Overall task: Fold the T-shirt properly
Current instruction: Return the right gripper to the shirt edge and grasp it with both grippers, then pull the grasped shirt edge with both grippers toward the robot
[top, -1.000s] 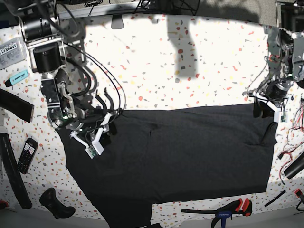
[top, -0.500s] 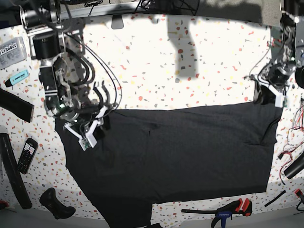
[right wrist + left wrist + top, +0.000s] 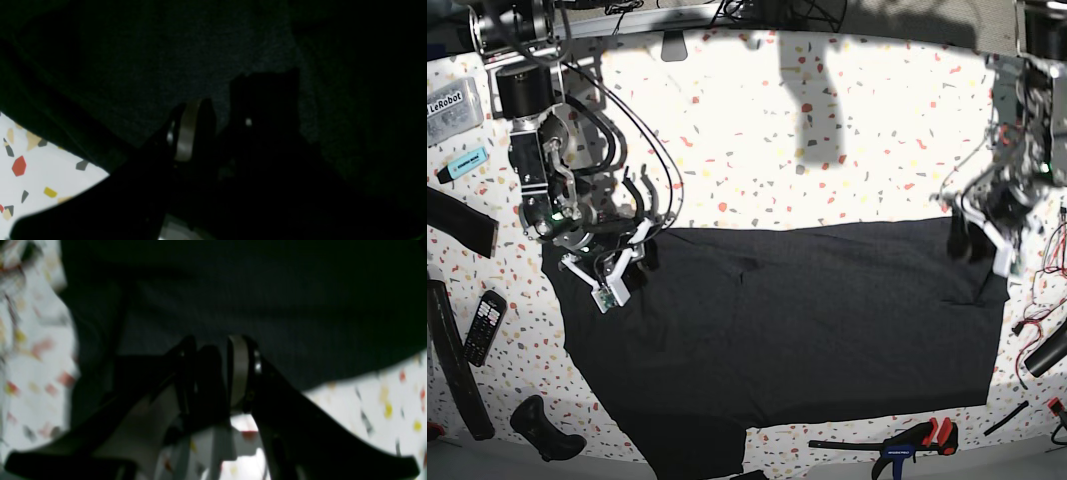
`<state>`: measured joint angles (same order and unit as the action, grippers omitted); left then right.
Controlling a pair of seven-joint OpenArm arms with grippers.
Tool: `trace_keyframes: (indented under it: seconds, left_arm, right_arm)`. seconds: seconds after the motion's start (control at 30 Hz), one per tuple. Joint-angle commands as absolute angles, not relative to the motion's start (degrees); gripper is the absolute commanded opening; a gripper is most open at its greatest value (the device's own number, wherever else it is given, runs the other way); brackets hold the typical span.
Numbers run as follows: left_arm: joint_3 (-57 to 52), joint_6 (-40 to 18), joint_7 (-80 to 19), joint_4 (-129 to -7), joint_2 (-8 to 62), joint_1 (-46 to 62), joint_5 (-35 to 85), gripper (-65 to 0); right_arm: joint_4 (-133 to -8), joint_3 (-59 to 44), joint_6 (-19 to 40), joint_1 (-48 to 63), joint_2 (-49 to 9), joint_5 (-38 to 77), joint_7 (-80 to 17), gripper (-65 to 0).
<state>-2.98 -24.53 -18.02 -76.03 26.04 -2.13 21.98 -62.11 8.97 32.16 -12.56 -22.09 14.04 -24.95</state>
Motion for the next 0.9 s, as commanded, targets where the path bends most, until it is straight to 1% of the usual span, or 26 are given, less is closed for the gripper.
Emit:
trace_keyframes:
  seconds: [0.0, 0.1, 0.2, 0.27, 0.33, 0.63, 0.7, 0.8, 0.87]
  left_arm:
    - [-3.33, -24.67, -15.84, -76.79, 26.98, -3.29, 22.55, -49.5]
    - [-3.31, -24.62, -12.12, -73.3, 26.11, -5.08, 22.35, -49.6]
    - [-3.31, -24.64, -12.29, -64.58, 24.38, -8.16, 20.47, -49.5]
    - [-3.29, -24.71, -13.1, -58.96, 23.51, -10.11, 19.81, -49.5]
    - [-3.29, -24.93, -15.29, -56.31, 23.27, -10.83, 19.59, -49.5]
    - [-3.29, -25.43, -15.07, -56.23, 23.35, -7.27, 21.34, -49.5]
    - [-3.29, -26.33, -15.7, -56.27, 23.35, -7.14, 21.32, -49.5]
    - [-3.29, -27.09, -17.5, -56.34, 23.35, -7.31, 21.32, -49.6]
    - [-3.29, -27.27, -21.85, -56.34, 23.35, -7.9, 21.23, -49.6]
  right_arm:
    - [-61.89, 8.99, 32.1, -12.51, -22.65, 12.62, -29.56, -48.9]
    - [-61.89, 9.02, 32.12, -12.51, -22.65, 12.64, -28.29, -48.8]
    - [-61.87, 8.99, 32.14, -12.36, -22.68, 12.62, -24.36, -48.8]
    - [-61.89, 8.99, 32.1, -12.36, -22.5, 12.62, -24.64, -48.8]
    - [-61.87, 9.02, 32.12, -12.32, -22.35, 12.6, -26.17, -48.8]
    - [-61.87, 8.99, 31.77, -10.96, -21.52, 12.56, -24.88, -48.8]
    - [-61.87, 8.99, 31.75, -10.96, -20.97, 12.56, -24.93, -48.8]
    - [-61.87, 8.99, 31.73, -10.96, -20.29, 12.14, -25.06, -48.8]
    - [-61.87, 8.99, 31.7, -11.11, -20.12, 12.14, -25.08, -48.8]
